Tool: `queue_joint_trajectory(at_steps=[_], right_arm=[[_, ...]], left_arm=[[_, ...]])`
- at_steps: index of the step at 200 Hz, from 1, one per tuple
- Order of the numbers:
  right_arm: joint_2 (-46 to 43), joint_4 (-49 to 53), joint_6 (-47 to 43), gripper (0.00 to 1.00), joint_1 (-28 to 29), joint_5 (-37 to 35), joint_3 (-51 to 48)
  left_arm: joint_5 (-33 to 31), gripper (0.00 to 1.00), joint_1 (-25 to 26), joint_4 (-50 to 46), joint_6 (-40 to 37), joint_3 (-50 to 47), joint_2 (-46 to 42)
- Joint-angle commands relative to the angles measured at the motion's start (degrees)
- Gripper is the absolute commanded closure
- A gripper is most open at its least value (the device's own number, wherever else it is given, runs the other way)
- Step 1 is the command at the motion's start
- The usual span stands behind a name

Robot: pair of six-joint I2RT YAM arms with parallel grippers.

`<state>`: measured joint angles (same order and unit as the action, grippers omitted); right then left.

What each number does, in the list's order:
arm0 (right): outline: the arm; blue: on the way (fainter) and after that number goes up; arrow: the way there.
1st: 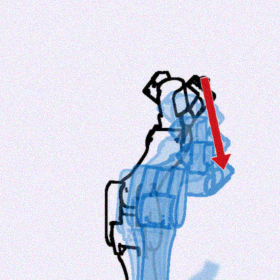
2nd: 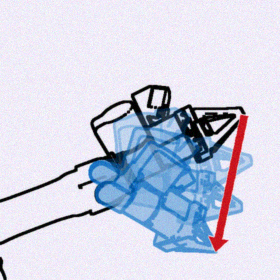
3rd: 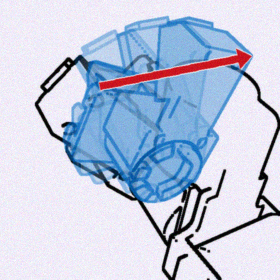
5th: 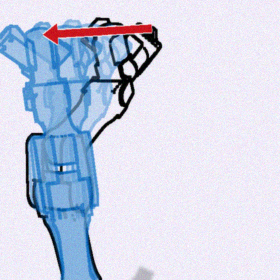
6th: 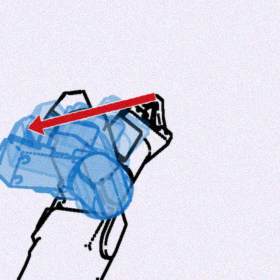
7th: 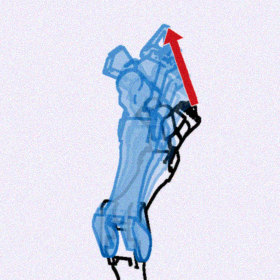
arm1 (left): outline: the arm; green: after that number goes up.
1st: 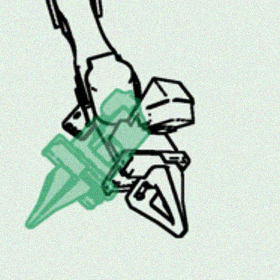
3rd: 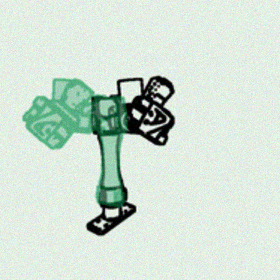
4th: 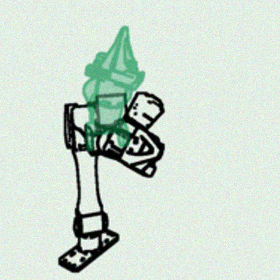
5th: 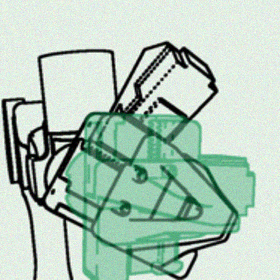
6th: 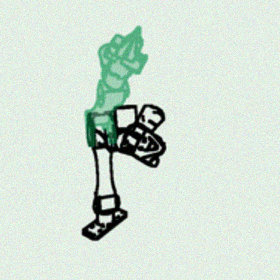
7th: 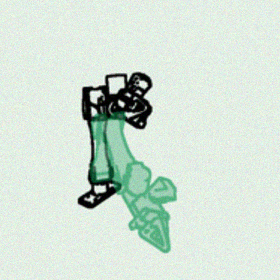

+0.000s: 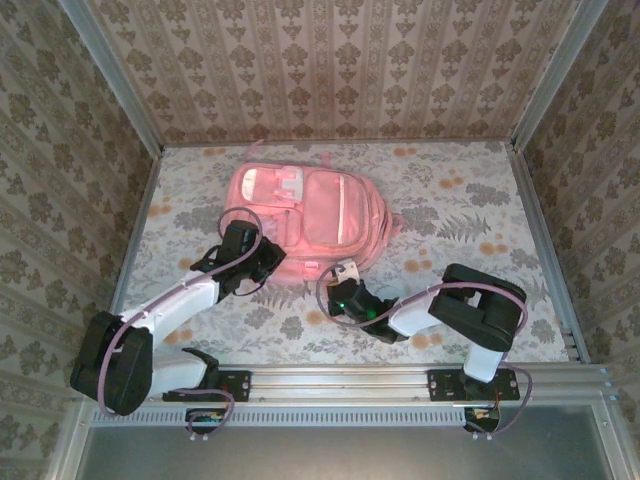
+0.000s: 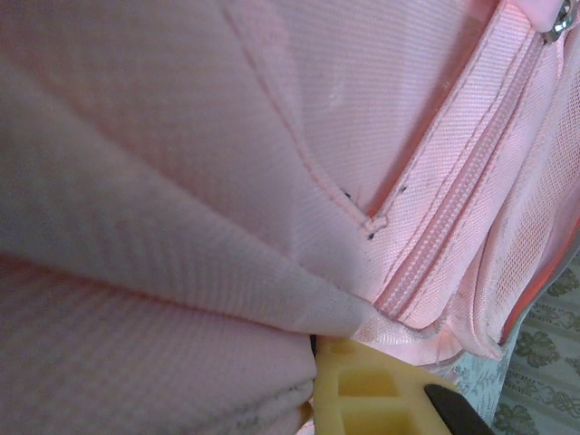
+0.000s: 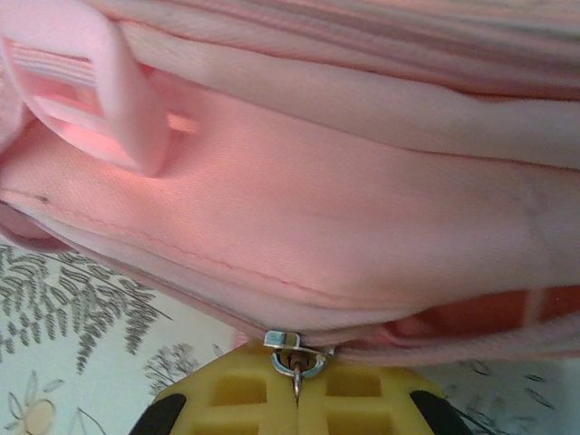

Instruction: Pack the student bag

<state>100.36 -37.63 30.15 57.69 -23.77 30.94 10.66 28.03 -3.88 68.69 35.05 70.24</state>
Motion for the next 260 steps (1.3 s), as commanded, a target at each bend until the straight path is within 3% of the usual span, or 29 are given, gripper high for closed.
queue_joint_trajectory(at_steps=[1,86,154,170,186,197,219,260], right_arm=[[-2.5,3.3,-2.2,1.00,-0.6,-1.8,-3.0],[-5.5,-0.4,-7.5,1.00,-2.7,5.9,-6.2],[-10.9,7.3,-10.3,1.00,-6.3,8.0,-7.2],[-10.8,11.4,-11.7,1.00,-5.8,11.7,-4.5],[-10.6,13.4,-11.6,1.00,-4.7,15.2,-1.9],[-10.6,13.5,-11.2,1.00,-3.3,15.4,-0.6],[-9.3,15.1,-9.6,1.00,-0.4,15.1,2.9],[-6.9,13.6,-7.0,1.00,3.4,14.3,6.4]], left_arm=[[-5.3,0.90,-1.5,-2.2,-3.6,0.6,-1.0],[-4.9,0.90,-3.0,-1.9,-5.1,0.2,-1.7],[-4.3,0.90,-5.4,-4.5,-9.1,0.4,-4.0],[-2.1,0.77,-6.2,-7.5,-11.5,2.4,-4.9],[-1.2,0.47,-6.2,-13.1,-13.2,4.3,-7.8],[-0.4,0.35,-6.4,-16.3,-12.4,4.1,-11.3],[1.2,0.24,-6.3,-22.2,-8.4,1.3,-19.1],[0.4,0.18,-6.6,-25.8,-1.2,-6.5,-28.4]])
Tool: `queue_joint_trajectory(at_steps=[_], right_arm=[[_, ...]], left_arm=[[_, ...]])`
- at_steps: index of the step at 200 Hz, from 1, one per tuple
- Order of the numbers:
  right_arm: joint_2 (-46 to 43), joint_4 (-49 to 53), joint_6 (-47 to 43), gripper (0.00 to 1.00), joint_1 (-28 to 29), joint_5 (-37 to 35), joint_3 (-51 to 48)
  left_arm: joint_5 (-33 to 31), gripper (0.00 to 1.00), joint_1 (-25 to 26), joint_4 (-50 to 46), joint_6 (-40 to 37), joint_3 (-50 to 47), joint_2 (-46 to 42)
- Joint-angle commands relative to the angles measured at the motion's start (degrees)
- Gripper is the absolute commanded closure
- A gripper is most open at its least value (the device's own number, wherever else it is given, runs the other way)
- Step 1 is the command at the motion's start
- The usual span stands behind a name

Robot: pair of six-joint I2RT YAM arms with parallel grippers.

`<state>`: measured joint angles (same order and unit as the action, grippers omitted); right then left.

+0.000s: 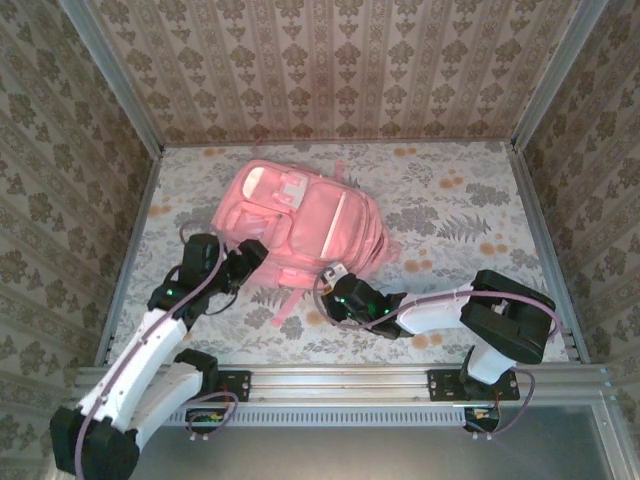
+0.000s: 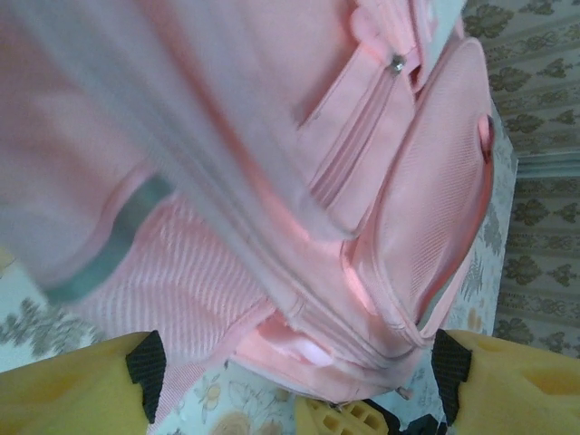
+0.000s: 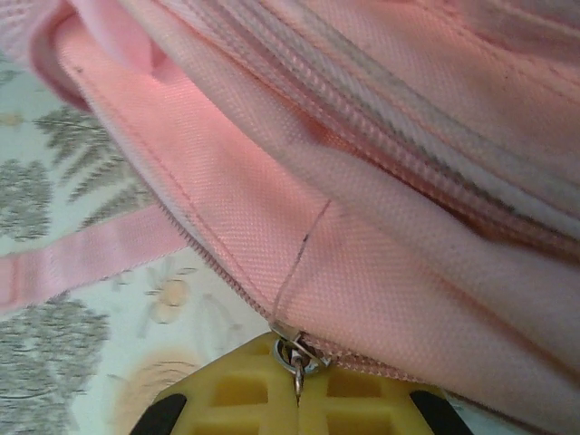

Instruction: Pack the student bag

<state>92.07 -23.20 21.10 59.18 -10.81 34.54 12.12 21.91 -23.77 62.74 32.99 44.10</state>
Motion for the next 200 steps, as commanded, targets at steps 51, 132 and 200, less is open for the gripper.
queue_joint_trajectory(at_steps=[51,132,200], right_arm=[[8.1,-3.3,5.1,1.00,3.7,1.8,8.7],[16.4,-8.8,10.2,1.00,3.7,5.2,16.1],[17.0,-3.2,8.5,1.00,3.7,2.0,15.7]], left_arm=[[-0.2,0.18,-1.5,-5.2,6.9,-7.7,0.9],[-3.6,0.39,-0.6,12.0,10.8,-14.6,4.1],[-5.8,0.63,-1.3,25.1,9.2,-13.7,14.6]])
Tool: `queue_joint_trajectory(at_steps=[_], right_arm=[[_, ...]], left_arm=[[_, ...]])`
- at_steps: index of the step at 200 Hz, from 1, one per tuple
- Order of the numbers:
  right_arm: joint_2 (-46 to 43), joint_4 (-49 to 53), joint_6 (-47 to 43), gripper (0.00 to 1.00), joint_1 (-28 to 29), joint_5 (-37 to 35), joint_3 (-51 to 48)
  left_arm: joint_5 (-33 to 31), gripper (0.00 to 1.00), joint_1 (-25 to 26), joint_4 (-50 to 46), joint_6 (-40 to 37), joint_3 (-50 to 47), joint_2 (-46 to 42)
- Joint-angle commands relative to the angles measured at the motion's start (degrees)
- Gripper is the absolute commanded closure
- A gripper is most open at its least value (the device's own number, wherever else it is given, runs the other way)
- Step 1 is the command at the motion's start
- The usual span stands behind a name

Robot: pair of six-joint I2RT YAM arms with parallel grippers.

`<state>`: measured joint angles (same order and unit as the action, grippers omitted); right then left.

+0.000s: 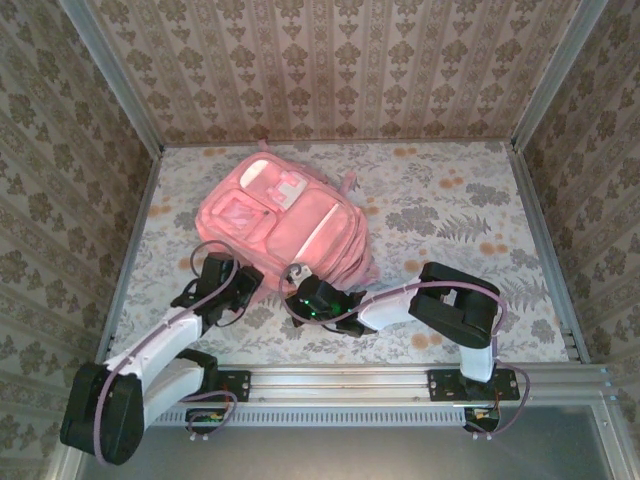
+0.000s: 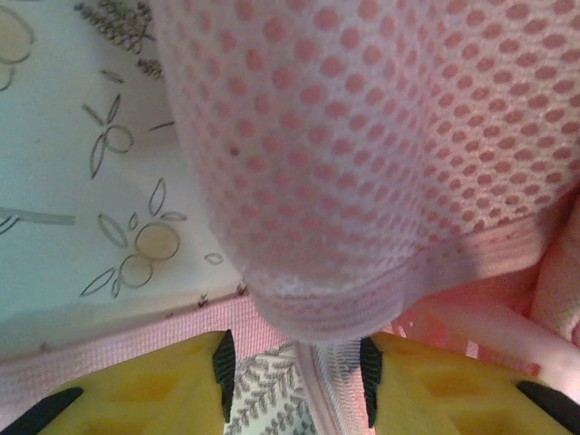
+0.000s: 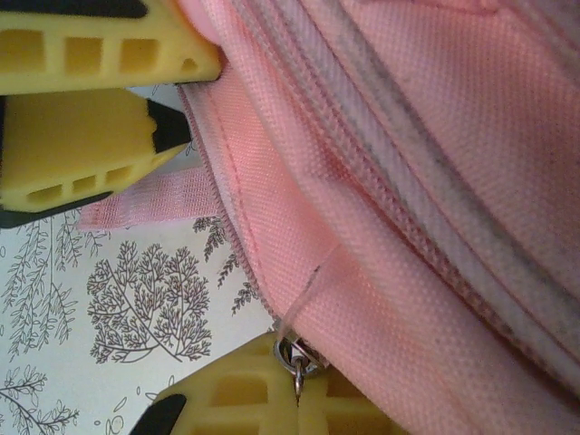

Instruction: Pack the student bag

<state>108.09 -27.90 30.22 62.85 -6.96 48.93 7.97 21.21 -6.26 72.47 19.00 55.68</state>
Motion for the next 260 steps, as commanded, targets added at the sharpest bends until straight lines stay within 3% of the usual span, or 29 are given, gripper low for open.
queue_joint_trajectory(at_steps=[1,64,209,260], right_arm=[[1.0,1.5,-0.5,1.00,0.0,-1.9,1.3],[-0.8,4.8,-0.5,1.00,0.0,-5.9,0.1],[-10.3,13.0,0.5,1.00,0.0,-12.9,-8.2],[-15.0,14.9,-1.9,1.00,-2.8,-9.3,-11.7]], left_arm=[[-1.6,0.63,-0.6,7.8,-0.6,0.3,3.1],[-1.9,0.87,-0.3,9.4,-1.3,0.8,5.9],[-2.7,0.96,0.0,8.9,-4.0,4.3,9.5],[-3.3,0.98,-0.2,6.3,-7.0,5.9,9.0]])
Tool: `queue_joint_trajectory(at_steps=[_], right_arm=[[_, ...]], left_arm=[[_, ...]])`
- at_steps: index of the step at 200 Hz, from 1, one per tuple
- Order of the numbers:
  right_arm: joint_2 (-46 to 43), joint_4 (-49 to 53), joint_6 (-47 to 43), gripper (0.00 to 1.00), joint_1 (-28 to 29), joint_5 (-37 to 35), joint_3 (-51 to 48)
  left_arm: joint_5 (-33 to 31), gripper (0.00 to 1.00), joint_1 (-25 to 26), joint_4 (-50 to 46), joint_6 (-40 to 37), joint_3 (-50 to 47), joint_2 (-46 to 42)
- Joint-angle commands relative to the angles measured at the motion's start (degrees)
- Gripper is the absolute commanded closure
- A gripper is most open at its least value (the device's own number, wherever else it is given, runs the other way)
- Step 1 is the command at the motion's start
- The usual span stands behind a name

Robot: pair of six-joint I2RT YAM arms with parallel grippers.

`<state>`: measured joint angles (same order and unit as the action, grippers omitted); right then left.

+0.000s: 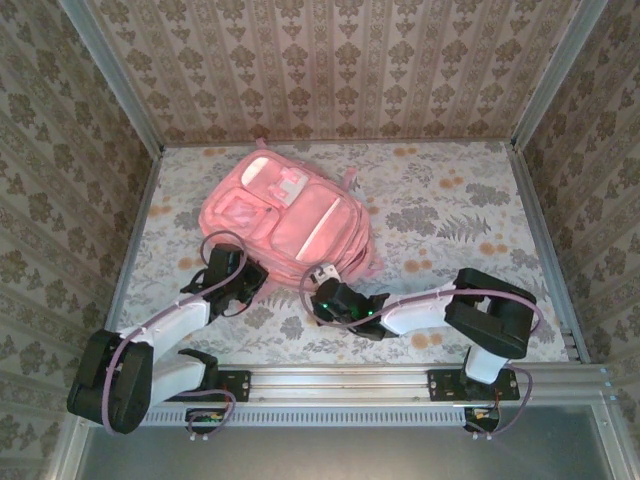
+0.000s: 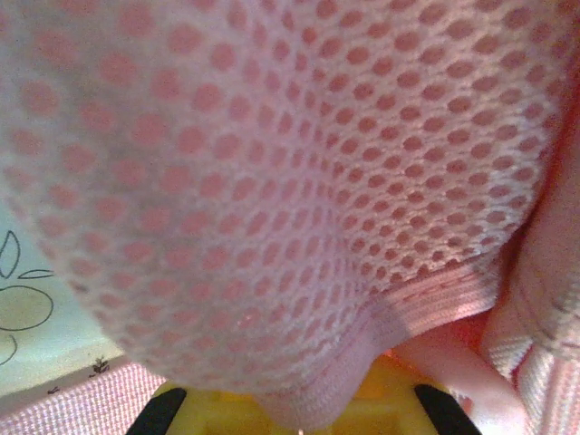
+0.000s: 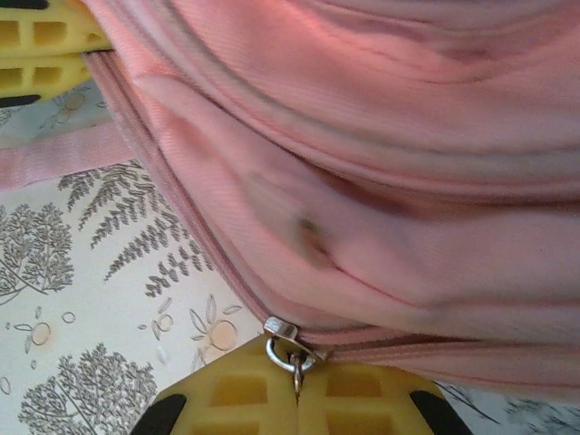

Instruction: Pack the student bag

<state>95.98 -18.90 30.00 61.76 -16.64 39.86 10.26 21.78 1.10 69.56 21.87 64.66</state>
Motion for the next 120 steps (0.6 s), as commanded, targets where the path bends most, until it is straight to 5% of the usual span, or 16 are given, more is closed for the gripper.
queue_joint_trajectory(at_steps=[1,26,62,90,120], right_arm=[[-2.9,5.9,-1.8,1.00,-1.7,0.6,-2.6],[-1.3,4.4,-5.0,1.00,-2.1,8.2,-0.8],[6.8,3.1,-4.1,1.00,-1.7,14.6,9.5],[12.9,2.5,-1.7,1.00,-1.7,15.0,18.2],[16.2,2.0,0.4,1.00,-1.8,15.5,22.4]], left_arm=[[-5.6,0.98,-0.8,-1.2,-4.2,3.1,0.0],[-4.4,0.93,-2.1,-3.1,-8.7,5.9,0.7],[2.1,0.67,-6.7,-11.2,-18.6,15.2,6.0],[5.1,0.53,-10.4,-14.7,-16.6,13.4,2.0],[6.7,0.51,-10.8,-13.9,-11.1,6.9,-4.4]])
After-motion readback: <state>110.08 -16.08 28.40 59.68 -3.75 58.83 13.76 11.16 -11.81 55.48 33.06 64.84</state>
